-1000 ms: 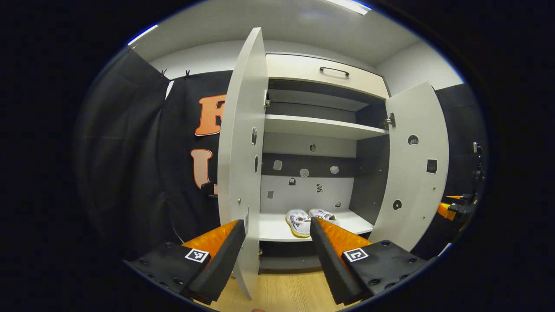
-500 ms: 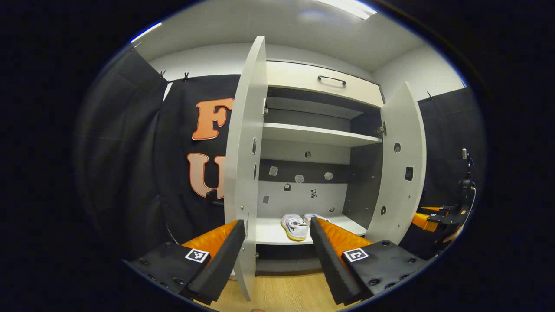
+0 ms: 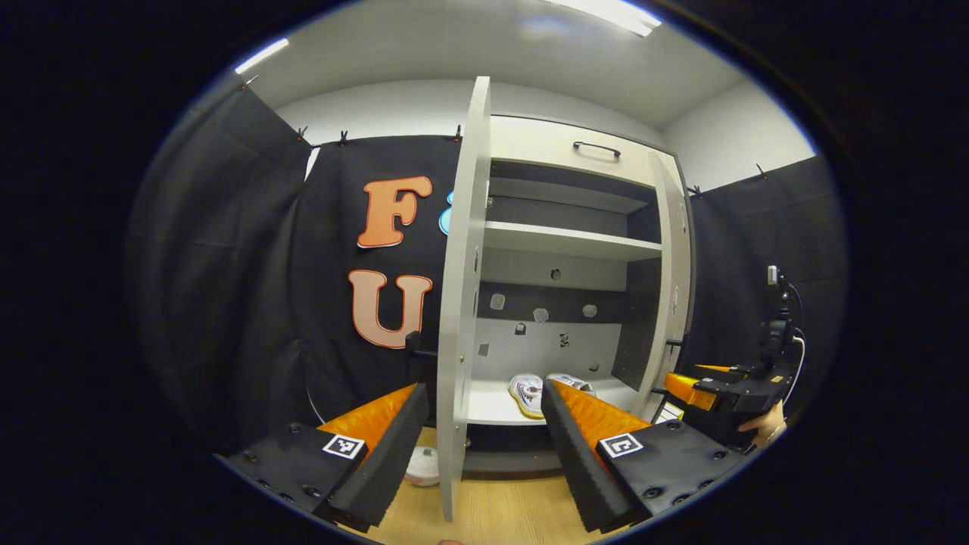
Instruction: Grab one shoe with the right hand and put it into the shoe cabinet, grab the other shoe with the left hand and put it into the shoe cabinet; then close the right door with the right hand and the left door with the left hand.
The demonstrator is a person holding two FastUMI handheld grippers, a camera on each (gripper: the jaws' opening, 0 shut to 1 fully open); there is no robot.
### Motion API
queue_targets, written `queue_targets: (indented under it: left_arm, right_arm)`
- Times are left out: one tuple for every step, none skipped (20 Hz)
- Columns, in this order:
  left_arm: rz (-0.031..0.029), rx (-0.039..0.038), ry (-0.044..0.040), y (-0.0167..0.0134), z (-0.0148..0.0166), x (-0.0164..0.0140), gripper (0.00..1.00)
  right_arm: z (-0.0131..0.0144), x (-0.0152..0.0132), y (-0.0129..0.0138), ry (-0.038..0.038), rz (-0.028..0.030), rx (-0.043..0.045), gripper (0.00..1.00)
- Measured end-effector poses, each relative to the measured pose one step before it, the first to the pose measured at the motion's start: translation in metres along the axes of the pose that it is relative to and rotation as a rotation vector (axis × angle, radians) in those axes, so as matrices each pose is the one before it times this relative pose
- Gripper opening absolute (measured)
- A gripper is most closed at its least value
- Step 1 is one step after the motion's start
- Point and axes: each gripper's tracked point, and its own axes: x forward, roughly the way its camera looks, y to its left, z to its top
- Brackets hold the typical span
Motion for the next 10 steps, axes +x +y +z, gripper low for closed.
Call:
queue_targets:
  left_arm:
    - [0.00564,-0.00235,0.00074,0.00438,0.00053,-0.00375,0.94]
    - [0.00568,-0.00032,-0.0007,0.00459,0.00135,-0.00229,0.97]
    - [0.00719,-0.00026,-0.00048,0.00465,-0.00057,-0.00191,0.97]
    - [0.00796,-0.00311,0.00081,0.00556,0.00033,-0.00101,0.97]
    - [0.00366,-0.00543,-0.00337,0.00538,0.00026,-0.00263,0.97]
    - [0.00434,-0.00625,-0.0025,0.00606,0.00033,-0.00171,0.94]
    - [0.00438,-0.00359,-0.0029,0.00636,0.00048,-0.00044,0.94]
    - [0.00545,-0.00191,-0.00208,0.00505,0.00137,-0.00024,0.94]
    - [0.00642,-0.00202,-0.00021,0.00567,-0.00073,-0.00147,0.94]
    - [0.00564,-0.00223,0.00184,0.00504,-0.00122,0.00104,0.97]
  right_arm:
    - [0.00006,0.00577,0.00327,-0.00159,-0.00557,-0.01313,0.94]
    - [0.00019,0.00446,0.00269,-0.00131,-0.00476,-0.00854,0.94]
    - [-0.0008,0.00436,0.00288,0.00415,-0.00427,-0.00222,0.94]
    - [-0.00029,0.00228,0.00269,0.00339,-0.00245,0.0025,0.94]
    - [0.00023,0.0059,0.00026,0.00352,-0.00592,0.00221,0.93]
    - [0.00013,0.00234,0.00105,0.00063,-0.00205,0.00179,0.93]
    - [0.00005,0.00587,0.00236,-0.00107,-0.00213,0.00123,0.93]
    - [-0.00101,0.00571,0.00161,0.00193,-0.00209,0.00061,0.93]
    - [0.00022,0.0078,0.00226,0.00208,-0.00438,0.00452,0.99]
    - [0.00028,0.00693,0.0014,0.00375,-0.00612,0.00655,0.92]
